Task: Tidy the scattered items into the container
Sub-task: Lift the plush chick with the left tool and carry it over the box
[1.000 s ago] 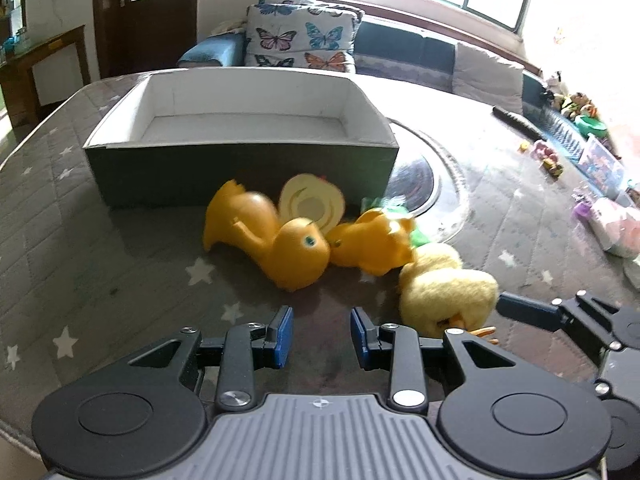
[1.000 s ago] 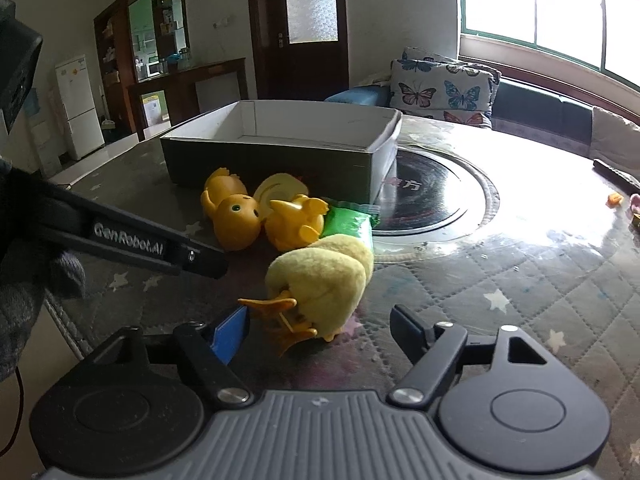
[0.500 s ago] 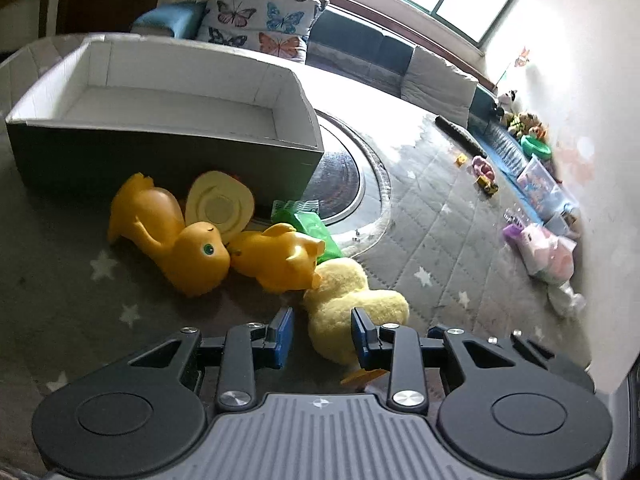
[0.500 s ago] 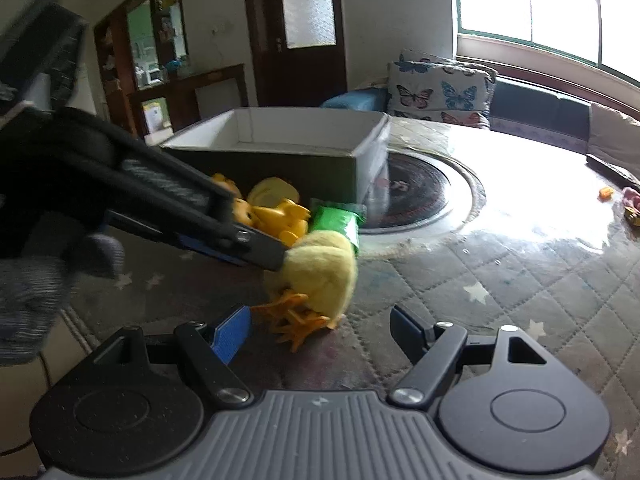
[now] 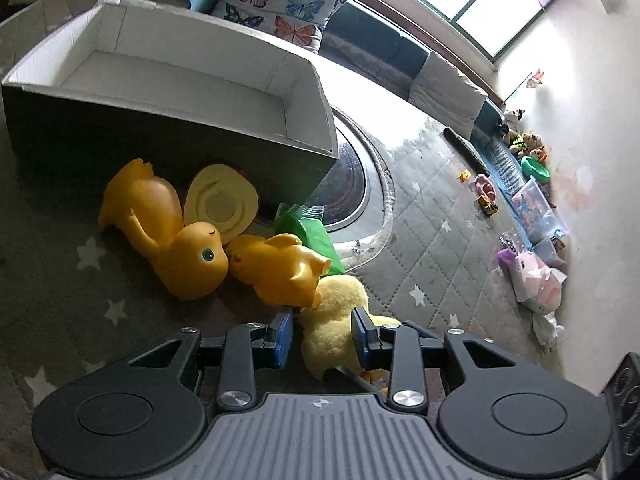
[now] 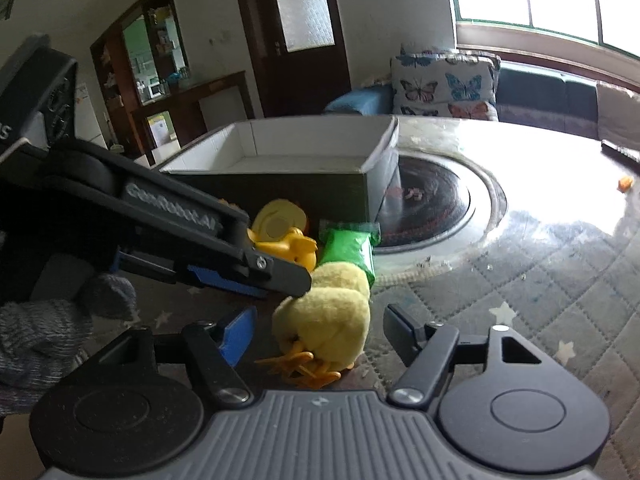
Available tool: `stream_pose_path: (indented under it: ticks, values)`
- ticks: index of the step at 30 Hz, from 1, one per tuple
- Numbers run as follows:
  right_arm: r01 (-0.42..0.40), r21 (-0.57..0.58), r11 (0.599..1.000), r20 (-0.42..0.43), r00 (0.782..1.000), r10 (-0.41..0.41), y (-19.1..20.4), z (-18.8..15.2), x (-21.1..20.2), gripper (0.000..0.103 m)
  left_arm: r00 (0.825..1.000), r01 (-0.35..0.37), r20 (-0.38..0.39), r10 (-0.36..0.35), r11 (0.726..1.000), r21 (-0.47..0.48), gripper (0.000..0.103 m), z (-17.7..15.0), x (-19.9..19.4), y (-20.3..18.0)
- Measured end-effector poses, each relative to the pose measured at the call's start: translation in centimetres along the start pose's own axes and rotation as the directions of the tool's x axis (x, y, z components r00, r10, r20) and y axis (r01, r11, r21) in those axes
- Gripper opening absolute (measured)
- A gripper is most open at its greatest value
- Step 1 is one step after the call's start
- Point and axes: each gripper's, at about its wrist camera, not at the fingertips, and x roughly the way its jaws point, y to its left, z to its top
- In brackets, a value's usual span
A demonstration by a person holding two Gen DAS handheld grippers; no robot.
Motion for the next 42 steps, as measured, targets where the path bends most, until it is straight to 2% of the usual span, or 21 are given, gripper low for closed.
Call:
stream_pose_path:
  ticks: [2,4,7,19,23,31,37,42]
  values:
    - [-0.001,0.005,1.0,-0.018,1.0,0.001,-0.2,-0.1,0.5,0.067,1.0,0.01,-0.007,-0.01,1.0,-0.009,0.036,0.2,0.3,0.1]
    - [-0.019,0.016,1.0,-0.033,0.999,0.019,-0.4,-0.3,0.8,0.057,1.0,0.013,-0.011,-0.013,1.0,-0.012,0.037,0.3,0.6,0.1]
    - [-0.025,0.03,0.999,-0.045,0.999,0.027,-0.7,-0.5,1.1,0.051,1.0,0.018,-0.016,-0.019,1.0,-0.022,0.037,0.4,1.0,0.2]
    - [-0.046,0.014,0.999,-0.044,0.998,0.047,-0.5,-1.5,-0.4,0.049,0.996,0.066,-0.051,-0.07,0.995,-0.079,0.037,-0.1,1.6,0.4]
    - [-0.043,-0.008,0.999,-0.02,0.999,0.043,0.0,-1.2,-1.5,0.048,0.996,0.082,-0.024,-0.084,0.994,-0.074,0.036,-0.2,0.5,-0.1]
    - [-0.049,-0.078,0.996,0.074,0.996,0.055,1.1,2.3,-2.4,0.048,0.991,0.09,0.098,-0.087,0.996,-0.028,0.034,2.9,-2.7,-0.9]
    - [-0.058,-0.117,0.991,0.135,0.988,0.074,1.5,6.7,0.3,0.048,0.981,0.062,0.184,-0.058,0.998,-0.017,0.033,7.1,-3.1,-0.5]
    - [-0.054,-0.133,0.99,0.153,0.985,0.075,1.3,10.3,3.8,0.048,0.975,0.05,0.219,-0.04,0.998,-0.037,0.033,11.0,-1.8,0.7]
